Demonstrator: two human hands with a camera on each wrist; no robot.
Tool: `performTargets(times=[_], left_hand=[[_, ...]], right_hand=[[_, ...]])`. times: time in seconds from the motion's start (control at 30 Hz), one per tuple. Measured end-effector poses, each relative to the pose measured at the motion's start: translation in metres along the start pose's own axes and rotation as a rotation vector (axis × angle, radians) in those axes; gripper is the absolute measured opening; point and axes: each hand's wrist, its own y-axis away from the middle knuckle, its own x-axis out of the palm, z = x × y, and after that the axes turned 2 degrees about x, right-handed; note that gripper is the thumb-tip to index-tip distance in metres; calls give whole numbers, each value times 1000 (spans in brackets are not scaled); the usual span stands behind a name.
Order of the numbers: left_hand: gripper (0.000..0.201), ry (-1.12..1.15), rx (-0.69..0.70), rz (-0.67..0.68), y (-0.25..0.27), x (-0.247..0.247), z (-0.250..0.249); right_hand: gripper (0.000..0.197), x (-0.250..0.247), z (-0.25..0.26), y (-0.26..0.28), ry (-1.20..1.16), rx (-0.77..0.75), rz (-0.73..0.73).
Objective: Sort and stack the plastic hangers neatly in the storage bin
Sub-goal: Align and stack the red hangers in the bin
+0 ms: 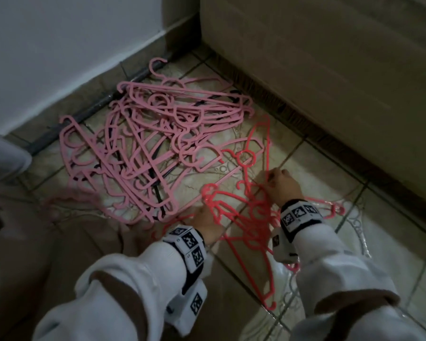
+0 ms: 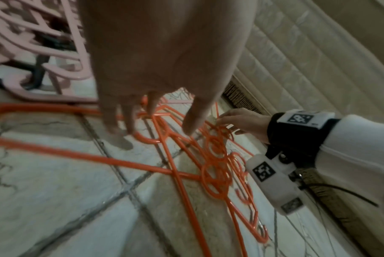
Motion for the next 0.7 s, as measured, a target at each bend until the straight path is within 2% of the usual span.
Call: performTargets(times=[0.07,0.13,0.2,0.27,0.3,0.37,0.4,0.47,0.57,0.63,0.7], left_hand=[[57,118,72,-29,0,5,1],[53,148,98,-89,-1,7,7],[48,27,9,-208,-2,3,13],[43,-106,-155,-261,4,-3,17],[40,-143,-199,-204,8,-3,18],[39,-125,-199,-35,12,4,18],[41,-80,-197,35,12,9,18],[45,152,-243,99,10,21,17],[36,473,-251,41,5,33,14],[20,609,-247,22,4,33,17],[14,707,-270,41,6,31,21]], right_hand=[[35,0,-5,7,-128,-82,55],[40,-9,-13,14,-137,-24,15],[58,-20,-25,21,-81,118,71],[76,-25,-30,32,-26,188,219],[82,-23,-27,40,1,185,262],[93,-14,-16,54,64,148,285],[97,-9,-10,60,91,123,282],[99,-3,4,71,96,106,271],[84,2,23,84,-22,61,294],[88,8,33,94,-97,60,313],[87,16,38,99,-80,92,317]])
